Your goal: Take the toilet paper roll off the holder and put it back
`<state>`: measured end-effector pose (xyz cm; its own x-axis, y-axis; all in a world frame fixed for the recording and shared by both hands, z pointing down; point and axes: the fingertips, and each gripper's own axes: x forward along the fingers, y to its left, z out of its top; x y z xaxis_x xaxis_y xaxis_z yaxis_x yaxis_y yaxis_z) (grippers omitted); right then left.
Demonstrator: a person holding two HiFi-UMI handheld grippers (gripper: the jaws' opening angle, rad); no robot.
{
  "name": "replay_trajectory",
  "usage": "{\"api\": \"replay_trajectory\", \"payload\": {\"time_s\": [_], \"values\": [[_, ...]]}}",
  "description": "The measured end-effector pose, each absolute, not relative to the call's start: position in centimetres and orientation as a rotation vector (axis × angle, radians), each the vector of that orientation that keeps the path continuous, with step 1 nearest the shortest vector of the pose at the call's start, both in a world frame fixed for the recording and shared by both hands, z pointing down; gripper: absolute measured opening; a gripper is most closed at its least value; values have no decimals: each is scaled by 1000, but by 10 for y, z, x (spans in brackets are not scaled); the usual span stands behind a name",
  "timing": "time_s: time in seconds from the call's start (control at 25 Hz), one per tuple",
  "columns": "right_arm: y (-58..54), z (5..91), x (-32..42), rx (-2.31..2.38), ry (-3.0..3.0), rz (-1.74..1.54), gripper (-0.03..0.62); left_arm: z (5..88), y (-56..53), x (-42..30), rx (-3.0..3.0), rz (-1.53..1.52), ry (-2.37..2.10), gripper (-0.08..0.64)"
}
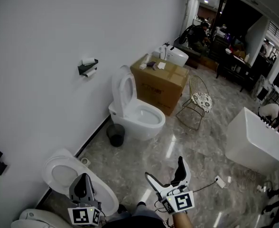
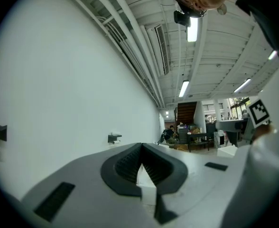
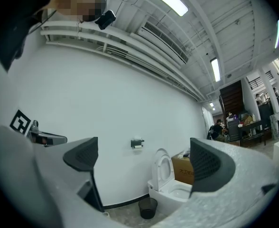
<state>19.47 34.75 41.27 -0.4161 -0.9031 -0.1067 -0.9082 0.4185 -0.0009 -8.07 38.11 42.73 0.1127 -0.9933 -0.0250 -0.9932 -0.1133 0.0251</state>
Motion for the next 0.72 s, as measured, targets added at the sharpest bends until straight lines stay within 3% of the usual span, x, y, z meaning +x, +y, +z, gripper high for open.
{"api": "replay_trajectory", "payload": {"time_s": [0.72], "values": [[249, 409, 160, -1563, 2523, 101, 580, 438, 310, -122, 2298, -49, -2173, 3]]}}
